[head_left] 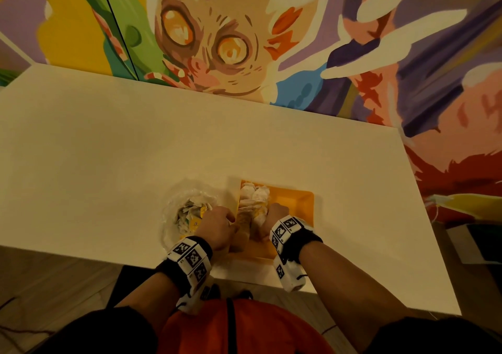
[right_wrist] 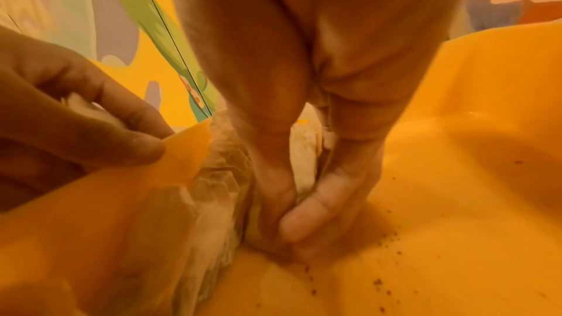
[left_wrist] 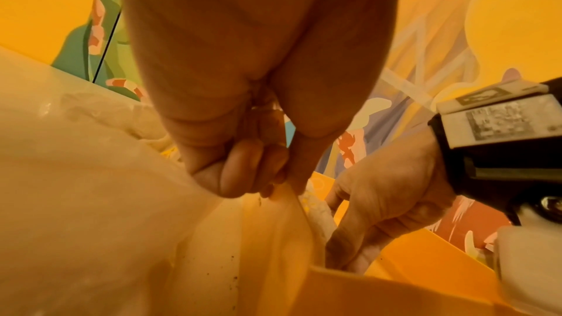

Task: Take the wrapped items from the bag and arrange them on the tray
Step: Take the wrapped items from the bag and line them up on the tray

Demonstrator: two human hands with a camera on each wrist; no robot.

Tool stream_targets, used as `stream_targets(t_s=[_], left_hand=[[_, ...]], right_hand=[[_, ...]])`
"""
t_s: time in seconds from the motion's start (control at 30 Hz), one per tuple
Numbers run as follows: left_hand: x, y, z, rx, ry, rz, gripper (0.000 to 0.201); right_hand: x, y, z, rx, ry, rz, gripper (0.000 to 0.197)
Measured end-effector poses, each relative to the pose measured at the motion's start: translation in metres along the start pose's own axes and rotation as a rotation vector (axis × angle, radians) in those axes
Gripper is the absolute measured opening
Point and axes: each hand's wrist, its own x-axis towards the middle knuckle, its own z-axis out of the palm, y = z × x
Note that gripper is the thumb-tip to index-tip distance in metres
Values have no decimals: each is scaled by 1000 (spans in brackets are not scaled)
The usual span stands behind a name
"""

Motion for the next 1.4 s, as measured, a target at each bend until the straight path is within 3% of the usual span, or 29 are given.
stream_targets(t_s=[0.33,0.37,0.47,0.5,0.57,0.63,0.83,0.9,1.0,1.17,1.3,1.4], left_hand=[[0,5,-3,8,-37,6,23],[0,5,-3,13,-37,6,22],[0,5,-2,19,-31,10,22],[0,5,-1,19,-31,9,23],[-1,4,-1,9,-35,6,27],[-2,2,-2,-22,-38,4,32],[-6,-5,-11,-287,68,60,41],[-8,-6,-16,-399,90,66,48],[-10,-9,-22,-542,63,85,56],[-13,-8,-26,-620,34,98,62],[-17,-4,-29,-663,-35,98,70],[-18,-3,-31,-654,-78,153,78]], right_hand=[[8,-5,-2,-5,6,16,55],[9,-5,0,-4,8,14,51],[6,-8,-2,-48,6,27,11],[5,-9,-1,-72,16,18,20],[7,-9,0,-73,5,22,10],[10,-7,2,-57,-17,29,27],[29,11,12,69,-53,-1,48],[20,11,6,69,-10,14,56],[13,12,-2,63,130,3,44],[-6,-3,-7,342,313,-325,14],[-34,-24,-10,463,111,-617,23],[-34,-30,-6,297,29,-693,34]])
